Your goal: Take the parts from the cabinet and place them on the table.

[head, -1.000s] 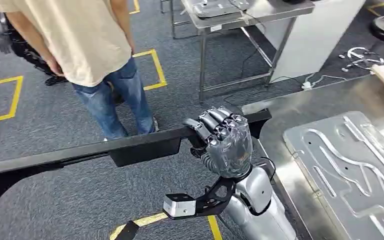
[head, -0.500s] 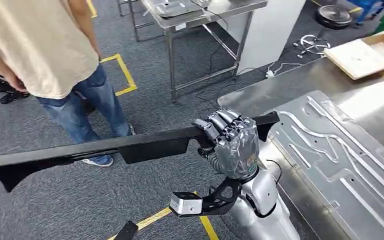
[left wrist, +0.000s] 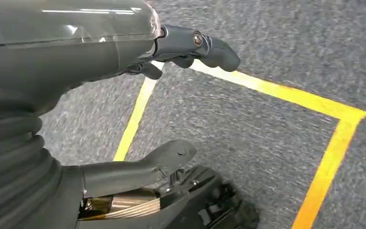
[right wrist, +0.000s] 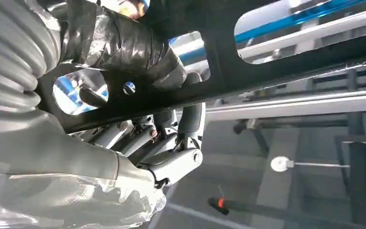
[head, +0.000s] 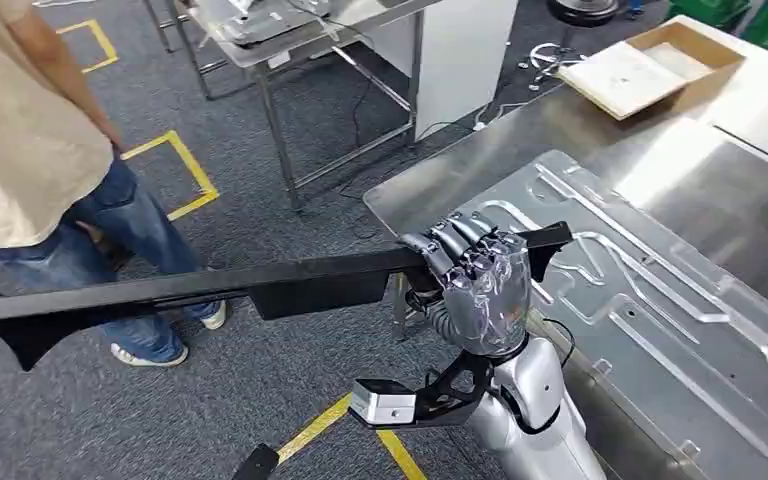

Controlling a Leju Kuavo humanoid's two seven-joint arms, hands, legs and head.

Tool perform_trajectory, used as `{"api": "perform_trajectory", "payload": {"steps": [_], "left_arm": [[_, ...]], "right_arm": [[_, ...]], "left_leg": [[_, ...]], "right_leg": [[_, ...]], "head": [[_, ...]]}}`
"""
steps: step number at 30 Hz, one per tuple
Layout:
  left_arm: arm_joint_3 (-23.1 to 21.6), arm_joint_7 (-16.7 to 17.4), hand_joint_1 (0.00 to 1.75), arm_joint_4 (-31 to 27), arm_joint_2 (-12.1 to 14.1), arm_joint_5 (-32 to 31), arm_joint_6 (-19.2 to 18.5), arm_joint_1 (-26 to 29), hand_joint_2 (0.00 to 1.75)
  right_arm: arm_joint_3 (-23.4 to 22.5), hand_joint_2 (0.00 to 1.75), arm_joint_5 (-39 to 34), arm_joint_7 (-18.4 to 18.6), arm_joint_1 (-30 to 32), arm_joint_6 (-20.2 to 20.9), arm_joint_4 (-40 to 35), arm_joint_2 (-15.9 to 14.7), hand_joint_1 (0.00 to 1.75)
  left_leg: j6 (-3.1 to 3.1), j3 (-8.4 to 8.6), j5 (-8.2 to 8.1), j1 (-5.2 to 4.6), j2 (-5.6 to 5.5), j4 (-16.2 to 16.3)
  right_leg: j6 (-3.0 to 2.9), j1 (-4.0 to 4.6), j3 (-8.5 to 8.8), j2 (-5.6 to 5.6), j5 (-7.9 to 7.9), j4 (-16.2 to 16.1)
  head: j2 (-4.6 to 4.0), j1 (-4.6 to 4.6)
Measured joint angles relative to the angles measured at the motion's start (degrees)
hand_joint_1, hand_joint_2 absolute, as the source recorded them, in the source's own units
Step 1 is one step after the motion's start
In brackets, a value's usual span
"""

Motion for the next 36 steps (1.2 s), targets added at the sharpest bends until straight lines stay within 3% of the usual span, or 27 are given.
{"api": "perform_trajectory", "payload": {"steps": [1,2,3,6,7,8,9,11,12,13,14,15,16,17,18,20,22,23,24,26,27,28,29,31,32,33,36], "left_arm": [[0.0,-0.1,0.00,0.0,0.1,0.0,0.0,0.0,1.75],[0.1,-0.2,0.00,0.0,0.3,0.0,0.0,0.0,1.75],[0.2,-0.3,0.00,0.0,0.4,0.0,0.1,0.0,1.75],[0.2,-0.3,0.00,0.0,0.4,0.0,0.0,0.0,1.75],[0.2,-0.4,0.00,0.0,0.3,0.0,0.0,0.0,1.75],[0.2,-0.5,0.00,0.0,0.3,0.0,0.1,-0.1,1.75],[0.2,-0.5,0.00,0.0,0.3,-0.1,0.1,-0.1,1.75],[0.2,-0.5,0.00,0.0,0.4,-0.1,0.1,0.2,1.75],[0.2,-0.5,0.00,0.0,0.5,-0.1,0.1,0.3,1.75],[0.2,-0.5,0.00,0.0,0.5,-0.1,0.1,0.3,1.75],[0.2,-0.5,0.00,0.0,0.4,-0.1,0.1,0.2,1.75],[0.2,-0.5,0.00,0.0,0.4,-0.1,0.1,0.2,1.75],[0.2,-0.5,0.00,0.0,0.4,-0.1,0.1,0.1,1.75],[0.2,-0.5,0.00,0.0,0.5,-0.1,0.1,0.1,1.75],[0.2,-0.5,0.00,0.0,0.5,0.0,0.2,0.0,1.75],[0.2,-0.7,0.00,0.0,0.5,0.0,0.2,0.1,1.75],[0.2,-0.9,0.00,0.0,0.4,0.0,0.2,0.0,1.75],[0.2,-0.9,0.00,0.0,0.4,0.0,0.2,0.0,1.75],[0.3,-0.9,0.00,0.0,0.4,0.0,0.2,0.0,1.75],[0.4,-0.9,0.00,0.0,0.5,0.0,0.2,0.3,1.75],[0.4,-0.9,0.00,0.0,0.5,0.0,0.2,0.4,1.75],[0.5,-0.9,0.00,0.0,0.5,0.0,0.1,0.5,1.75],[0.5,-0.9,0.00,0.0,0.5,0.0,0.1,0.5,1.75],[0.6,-1.0,0.00,0.0,0.5,0.0,0.1,0.4,1.75],[0.7,-1.0,0.00,0.0,0.6,0.0,0.1,0.4,1.75],[0.7,-1.0,0.00,0.0,0.6,0.0,0.1,0.5,1.75],[0.7,-1.0,0.00,0.0,0.7,0.0,0.0,0.5,1.75]], "right_arm": [[0.0,1.75,0.1,0.0,0.0,0.0,0.0,0.0,1.75],[-0.1,1.75,0.3,0.0,0.0,0.0,0.0,0.0,1.75],[-0.2,1.75,0.4,0.0,-0.1,0.0,0.0,0.0,1.75],[-0.8,1.75,0.6,0.0,0.1,0.0,-0.2,0.0,1.75],[-1.0,1.75,0.7,0.0,0.2,0.0,-0.4,0.0,1.75],[-1.2,1.75,0.7,0.0,0.2,0.0,-0.5,0.0,1.75],[-1.3,1.75,0.7,-0.1,0.2,0.0,-0.6,0.0,1.75],[-1.5,1.75,0.7,-0.1,0.4,0.0,-0.6,0.0,1.75],[-1.7,1.75,0.7,-0.1,0.5,0.0,-0.6,0.0,1.75],[-1.8,1.75,0.7,-0.1,0.6,0.0,-0.6,0.0,1.75],[-1.9,1.75,0.8,-0.1,0.7,0.0,-0.6,0.0,1.75],[-1.9,1.75,1.0,-0.1,0.7,0.0,-0.7,0.0,1.75],[-2.0,1.75,1.3,-0.1,0.7,0.0,-0.9,0.0,1.75],[-2.1,1.75,1.4,-0.1,0.7,0.0,-1.0,0.0,1.75],[-2.2,1.75,1.5,-0.1,0.7,0.0,-1.0,0.0,1.75],[-3.1,1.75,1.9,0.3,1.1,0.0,-1.1,0.0,1.75],[-4.7,1.75,2.0,0.3,1.4,0.0,-1.2,-0.1,1.75],[-5.2,1.75,2.5,0.3,1.5,0.0,-1.4,-0.2,1.75],[-5.8,1.75,3.2,0.5,1.4,0.0,-1.4,-0.2,1.75],[-6.9,1.75,3.7,0.6,1.5,0.0,-1.4,-0.3,1.75],[-7.7,1.75,4.1,1.2,1.6,0.0,-1.3,-0.4,1.75],[-8.4,1.75,4.7,1.9,1.7,0.0,-1.2,-0.5,1.75],[-9.1,1.75,5.2,2.5,1.7,0.0,-1.1,-0.8,1.75],[-11.1,1.75,5.4,3.5,1.7,0.0,-0.7,-1.4,1.75],[-11.9,1.75,5.4,3.5,1.6,0.0,-0.5,-1.8,1.75],[-12.9,1.75,5.4,3.7,1.6,0.0,-0.3,-2.2,1.75],[-14.1,1.75,5.4,3.9,1.7,0.0,0.0,-2.9,1.75]], "left_leg": [[0.46,2.18,2.58,-0.04,-1.76,-4.9],[0.97,3.13,2.58,0.00,-4.46,-7.3],[1.01,3.30,2.58,0.06,-4.62,-8.6],[1.21,3.46,2.81,-0.35,-3.22,-8.6],[1.74,3.72,3.36,0.49,-2.40,-9.4],[1.96,3.91,3.50,0.30,-1.75,-9.6],[2.30,3.92,3.48,0.23,-0.98,-9.7],[2.50,3.91,3.33,0.10,0.74,-9.6],[2.47,3.86,3.27,0.10,1.52,-9.6],[2.43,3.87,3.18,0.10,2.31,-9.5],[2.33,3.94,3.03,0.11,3.10,-9.5],[2.11,4.05,2.80,0.14,3.79,-9.3],[1.81,4.18,2.45,0.17,4.32,-9.0],[1.41,4.19,2.09,0.05,4.82,-8.7],[0.90,4.12,1.74,-0.40,5.18,-8.2],[0.52,4.38,1.63,-0.41,6.19,-8.4],[-0.19,4.60,1.17,-0.20,6.95,-8.4],[-0.42,4.34,0.02,0.09,4.26,-7.3],[-0.40,3.19,-1.96,0.22,2.48,-4.4],[-0.48,-1.16,-6.23,0.21,0.83,5.0],[-0.50,-2.93,-7.01,0.21,0.63,8.4],[-0.42,-3.65,-6.37,0.21,0.61,9.3],[-0.32,-3.13,-4.50,0.22,0.54,7.5],[0.00,0.38,0.99,0.32,-0.32,-1.1],[0.17,1.98,2.81,0.51,-2.36,-5.3],[0.26,2.42,2.09,0.60,-4.65,-6.6],[0.72,2.61,2.16,0.07,-3.21,-6.8]], "right_leg": [[0.01,0.01,0.06,0.68,0.00,0.1],[0.16,-0.03,-0.16,1.09,0.05,0.1],[0.63,0.03,-0.55,1.83,0.18,0.5],[1.83,-0.51,-1.17,3.52,0.81,0.0],[2.06,-0.22,-1.21,2.99,0.56,0.2],[2.37,0.08,-1.70,-0.32,-0.61,1.6],[2.56,0.05,-3.41,-2.47,-3.03,5.2],[2.99,-0.26,-7.56,-3.84,-7.09,14.0],[3.21,-0.50,-8.86,-4.01,-7.77,16.7],[3.40,-0.72,-8.85,-4.21,-7.18,16.8],[3.57,-0.97,-7.36,-4.53,-5.29,14.2],[3.61,-1.10,-4.75,-5.13,-2.96,9.6],[3.54,-1.08,-1.68,-6.59,-0.76,4.3],[3.37,-0.74,-0.12,-9.24,-1.17,1.0],[2.70,-0.19,-0.07,-8.79,-1.00,0.7],[2.18,0.05,-0.38,-7.60,-1.13,1.0],[1.38,-0.31,-0.20,-6.30,-0.82,0.5],[1.12,-0.48,-0.15,-5.74,-0.68,0.3],[0.76,-0.53,-0.19,-5.29,-0.63,0.3],[0.50,-0.45,-0.20,-3.81,-0.63,0.4],[0.49,-0.40,-0.23,-3.07,-0.63,0.4],[0.50,-0.39,-0.22,-2.29,-0.63,0.5],[0.50,-0.40,-0.18,-1.52,-0.63,0.6],[0.60,-0.47,-0.12,-0.04,-0.69,0.9],[0.73,-0.53,-0.17,0.58,-0.76,1.1],[1.25,-0.30,-0.62,1.27,-0.73,1.4],[2.58,-1.04,-1.26,3.01,0.06,0.8]], "head": [[0.00,0.00],[0.00,0.04],[0.00,0.03],[0.00,0.00],[0.00,-0.04],[0.00,0.09],[0.00,0.24],[0.00,0.26],[0.00,0.28],[0.00,0.28],[0.00,0.26],[0.00,0.28],[0.00,0.26],[0.00,0.28],[0.00,0.20],[0.00,0.22],[0.00,0.22],[0.00,0.26],[0.00,0.20],[0.00,0.22],[0.00,0.22],[0.00,0.22],[0.00,0.22],[0.00,0.22],[0.00,0.22],[0.00,0.26],[0.00,0.20]]}}
